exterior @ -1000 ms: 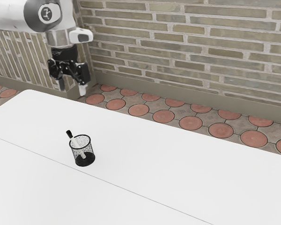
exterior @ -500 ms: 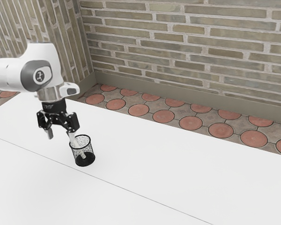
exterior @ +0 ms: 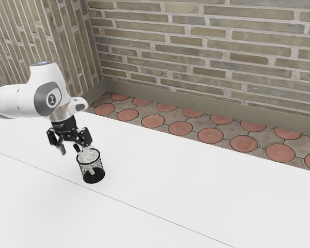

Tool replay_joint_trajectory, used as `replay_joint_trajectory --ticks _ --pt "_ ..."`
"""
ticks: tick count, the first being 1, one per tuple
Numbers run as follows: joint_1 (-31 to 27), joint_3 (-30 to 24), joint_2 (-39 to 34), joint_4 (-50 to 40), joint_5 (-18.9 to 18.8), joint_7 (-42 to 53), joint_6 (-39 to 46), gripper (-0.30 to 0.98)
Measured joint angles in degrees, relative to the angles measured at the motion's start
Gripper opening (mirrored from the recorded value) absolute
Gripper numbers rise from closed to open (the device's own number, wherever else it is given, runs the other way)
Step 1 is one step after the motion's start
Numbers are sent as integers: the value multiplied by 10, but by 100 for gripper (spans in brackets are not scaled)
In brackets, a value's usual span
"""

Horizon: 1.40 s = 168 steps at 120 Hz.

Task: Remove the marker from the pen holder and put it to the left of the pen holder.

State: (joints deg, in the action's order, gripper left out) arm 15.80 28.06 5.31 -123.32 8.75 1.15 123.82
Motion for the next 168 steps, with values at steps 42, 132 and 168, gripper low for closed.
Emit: replay_joint_trajectory --ticks 42,132,168 --pt "-2 2 1 -7 5 97 30 66" --pt "-24 2 27 11 86 235 41 66" --pt "-26 2 35 11 96 257 40 64"
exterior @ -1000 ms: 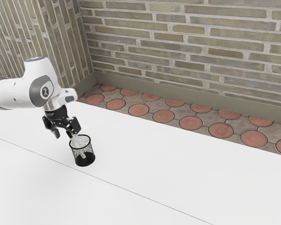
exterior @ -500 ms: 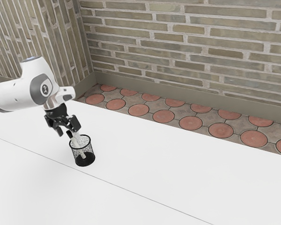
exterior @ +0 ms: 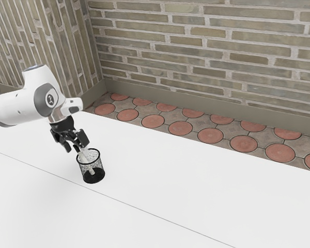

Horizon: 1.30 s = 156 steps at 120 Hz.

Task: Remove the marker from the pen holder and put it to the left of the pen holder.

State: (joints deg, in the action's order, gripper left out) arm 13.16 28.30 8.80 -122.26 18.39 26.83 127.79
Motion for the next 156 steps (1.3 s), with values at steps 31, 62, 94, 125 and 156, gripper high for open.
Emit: replay_joint_trajectory --ticks 31,62,94,125,156 --pt "0 0 -2 0 9 12 -3 42" --pt "0 0 -3 -2 17 19 -7 27" --pt "-1 0 -11 -2 19 24 -11 17" --pt "-3 1 -12 -3 20 27 -13 1" --pt "2 1 -45 -2 10 22 -12 -6"
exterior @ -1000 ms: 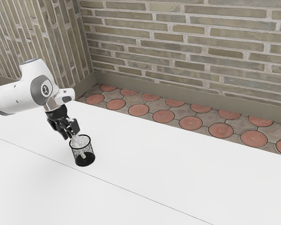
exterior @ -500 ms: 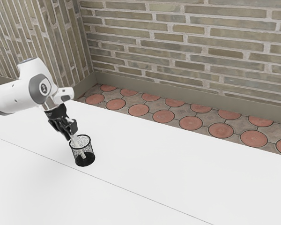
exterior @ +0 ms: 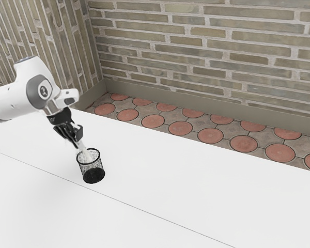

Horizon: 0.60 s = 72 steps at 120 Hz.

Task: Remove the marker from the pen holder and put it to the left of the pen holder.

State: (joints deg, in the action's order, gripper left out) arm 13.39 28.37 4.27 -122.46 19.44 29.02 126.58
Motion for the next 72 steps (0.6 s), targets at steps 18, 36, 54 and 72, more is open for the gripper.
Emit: replay_joint_trajectory --ticks 18,36,54,72 --pt "4 0 -50 0 -14 -5 -16 -7" --pt "-10 6 -113 -3 -46 -9 -40 -8" --pt "-41 38 -134 -4 -73 -14 -61 -8" --pt "-42 56 -120 -13 -87 -18 -96 -9"
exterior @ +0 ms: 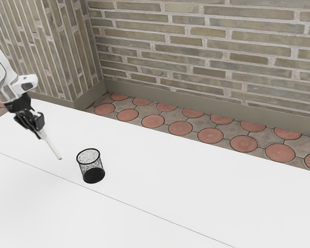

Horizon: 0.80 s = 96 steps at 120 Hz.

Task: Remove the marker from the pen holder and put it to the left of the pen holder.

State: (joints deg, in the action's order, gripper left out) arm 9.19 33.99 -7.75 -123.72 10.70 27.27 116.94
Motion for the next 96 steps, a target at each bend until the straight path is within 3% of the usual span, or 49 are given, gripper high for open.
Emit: replay_joint_trajectory --ticks 27,44,72,76,89,96 --pt "-8 30 41 6 -50 -14 -157 -9" --pt "-20 37 90 7 -62 -25 -223 -8" --pt "-15 24 101 19 -56 -40 -272 38" --pt "-30 1 96 50 -59 -45 -275 42" --pt "-129 -148 66 233 -95 -59 -276 52" --pt "-137 -190 57 280 -110 -66 -274 55"
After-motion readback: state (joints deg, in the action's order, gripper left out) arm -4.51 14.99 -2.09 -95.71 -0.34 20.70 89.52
